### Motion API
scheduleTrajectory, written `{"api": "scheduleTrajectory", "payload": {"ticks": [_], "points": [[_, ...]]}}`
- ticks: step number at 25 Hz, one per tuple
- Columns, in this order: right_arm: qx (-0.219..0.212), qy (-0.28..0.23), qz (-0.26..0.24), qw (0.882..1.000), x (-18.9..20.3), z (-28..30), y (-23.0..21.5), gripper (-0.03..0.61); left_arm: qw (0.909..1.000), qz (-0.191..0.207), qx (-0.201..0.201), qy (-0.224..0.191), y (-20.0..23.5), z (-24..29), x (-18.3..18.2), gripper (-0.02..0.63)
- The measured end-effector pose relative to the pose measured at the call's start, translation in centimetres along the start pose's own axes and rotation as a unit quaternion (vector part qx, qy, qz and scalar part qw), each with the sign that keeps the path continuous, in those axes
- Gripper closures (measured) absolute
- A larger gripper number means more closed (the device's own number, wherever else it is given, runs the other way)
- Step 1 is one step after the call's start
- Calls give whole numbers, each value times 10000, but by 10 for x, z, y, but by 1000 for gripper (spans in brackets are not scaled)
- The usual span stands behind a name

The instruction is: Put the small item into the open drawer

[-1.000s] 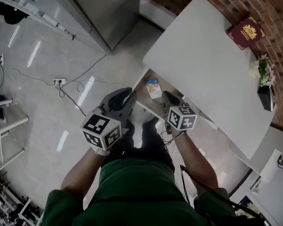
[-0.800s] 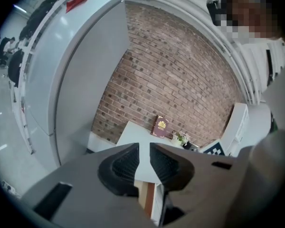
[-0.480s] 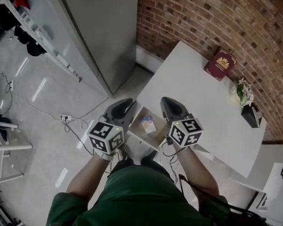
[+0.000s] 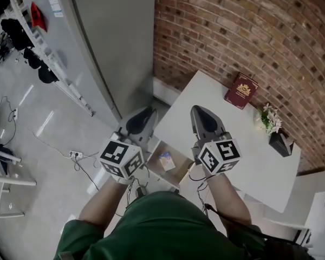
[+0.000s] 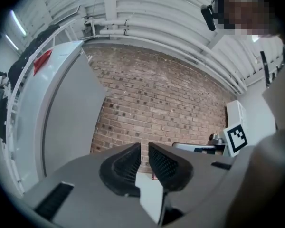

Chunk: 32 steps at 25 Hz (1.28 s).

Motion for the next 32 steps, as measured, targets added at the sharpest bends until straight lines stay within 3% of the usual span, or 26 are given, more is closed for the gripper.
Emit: {"api": "scheduleTrajectory", "payload": {"ticks": [5, 9, 11, 16, 21, 32], "points": [[129, -515, -407, 9978, -37, -11, 1, 575, 9970, 594, 162, -460, -25, 2, -35, 591], [161, -741, -787, 9940, -55, -20, 8, 575, 9883, 1415, 211, -534, -46, 2, -37, 601], [168, -840, -1016, 9911, -63, -23, 12, 575, 9848, 1627, 150, -582, -50, 1, -37, 603], [147, -972, -1438, 9847, -69, -30, 24, 575, 9839, 1666, 121, -637, -50, -3, -35, 605], [66, -990, -1484, 9839, -68, -26, 32, 575, 9878, 1408, 123, -656, -47, -7, -37, 604], [9, -990, -1788, 9789, -65, -22, 46, 575, 9890, 1359, 112, -566, -42, -9, -36, 604]]}}
Point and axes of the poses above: the fingertips, and each gripper's own axes: z forward along the fingers, y to its left, x out of its underside, the point moved 4 cm from there along -z, backward along the fingers, and after that the axes turned 2 degrees about -x, right-handed, at the moved point
